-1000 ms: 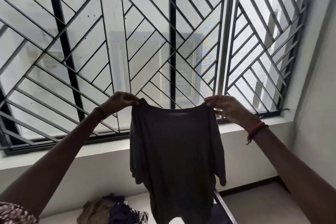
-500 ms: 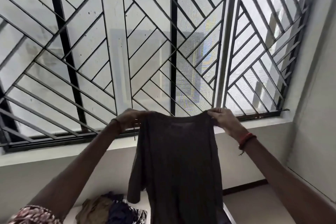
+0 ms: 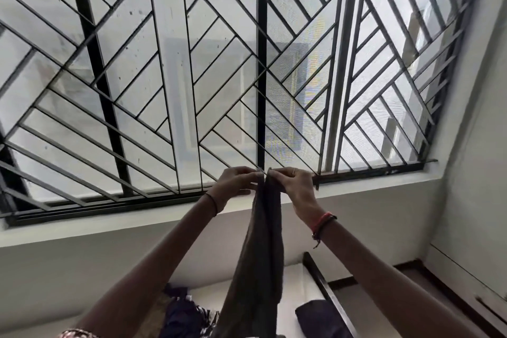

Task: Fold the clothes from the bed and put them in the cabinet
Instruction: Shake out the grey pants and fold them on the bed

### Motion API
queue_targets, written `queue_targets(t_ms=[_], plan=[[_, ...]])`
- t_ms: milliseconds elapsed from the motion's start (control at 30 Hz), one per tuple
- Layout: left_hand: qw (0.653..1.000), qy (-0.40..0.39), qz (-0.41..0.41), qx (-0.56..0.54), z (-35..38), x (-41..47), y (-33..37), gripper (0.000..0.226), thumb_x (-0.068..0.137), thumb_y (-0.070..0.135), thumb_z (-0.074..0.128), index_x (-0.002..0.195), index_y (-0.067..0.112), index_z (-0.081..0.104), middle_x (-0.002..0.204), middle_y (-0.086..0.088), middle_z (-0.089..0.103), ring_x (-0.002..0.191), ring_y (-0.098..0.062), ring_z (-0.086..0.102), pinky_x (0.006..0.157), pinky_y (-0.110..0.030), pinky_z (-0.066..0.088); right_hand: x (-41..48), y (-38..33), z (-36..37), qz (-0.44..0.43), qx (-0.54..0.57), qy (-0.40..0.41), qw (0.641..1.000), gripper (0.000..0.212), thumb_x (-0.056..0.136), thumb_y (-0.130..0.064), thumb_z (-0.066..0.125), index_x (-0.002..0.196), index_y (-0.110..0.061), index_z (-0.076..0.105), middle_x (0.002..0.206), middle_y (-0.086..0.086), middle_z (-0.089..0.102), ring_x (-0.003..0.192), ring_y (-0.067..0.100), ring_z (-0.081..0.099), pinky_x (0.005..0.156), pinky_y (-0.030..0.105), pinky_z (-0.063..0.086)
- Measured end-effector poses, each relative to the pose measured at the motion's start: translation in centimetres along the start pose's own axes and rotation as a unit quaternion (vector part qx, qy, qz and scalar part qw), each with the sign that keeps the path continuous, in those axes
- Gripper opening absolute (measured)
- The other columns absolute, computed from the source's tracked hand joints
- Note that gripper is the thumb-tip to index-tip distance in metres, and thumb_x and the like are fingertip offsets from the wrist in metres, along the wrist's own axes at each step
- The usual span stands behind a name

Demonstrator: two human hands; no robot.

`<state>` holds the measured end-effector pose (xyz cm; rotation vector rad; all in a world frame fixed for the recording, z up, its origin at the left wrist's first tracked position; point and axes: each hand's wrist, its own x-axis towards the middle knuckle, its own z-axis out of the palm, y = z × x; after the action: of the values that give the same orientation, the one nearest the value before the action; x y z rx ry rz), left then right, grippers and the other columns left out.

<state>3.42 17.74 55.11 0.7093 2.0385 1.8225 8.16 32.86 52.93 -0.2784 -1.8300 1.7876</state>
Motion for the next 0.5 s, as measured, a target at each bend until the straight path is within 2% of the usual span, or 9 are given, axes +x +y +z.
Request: queue_targets(t_ms=[200, 367, 500], plan=[[0.999, -0.002, 0.039, 0.002, 0.1, -0.3, 0.3, 0.013, 0.087, 0.012, 0.065, 0.098, 0.005, 0.065, 0.078, -0.003, 0.064, 0.064, -0.007, 0.060, 0.056, -0.014, 0.050, 0.0, -0.6, 1.0, -0.005, 0.014, -0.014, 1.000, 0.004, 0.078, -0.008, 0.075, 0.077, -0.008, 0.071, 0.083, 0.019, 0.071, 0.076, 0.026, 0.066, 0.082, 0.042, 0.055], [0.997, -0.043, 0.050, 0.034, 0.0, -0.1, 0.7, 0.018, 0.091, 0.017, 0.060, 0.101, 0.002, 0.065, 0.080, -0.005, 0.063, 0.068, -0.008, 0.058, 0.064, -0.018, 0.048, -0.3, -1.1, 1.0, -0.006, 0.027, -0.027, 0.999, 0.004, 0.084, -0.004, 0.067, 0.085, -0.001, 0.070, 0.074, 0.006, 0.067, 0.068, 0.016, 0.062, 0.072, 0.026, 0.052], [0.992, -0.041, 0.097, 0.075, 0.2, 0.1, 1.0, 0.010, 0.089, 0.010, 0.062, 0.097, 0.004, 0.063, 0.080, -0.004, 0.064, 0.065, 0.000, 0.061, 0.061, -0.013, 0.049, -0.3, -1.6, 0.7, -0.010, 0.036, -0.039, 0.999, 0.013, 0.087, -0.003, 0.063, 0.096, 0.004, 0.068, 0.077, 0.007, 0.067, 0.067, 0.014, 0.062, 0.071, 0.024, 0.052]])
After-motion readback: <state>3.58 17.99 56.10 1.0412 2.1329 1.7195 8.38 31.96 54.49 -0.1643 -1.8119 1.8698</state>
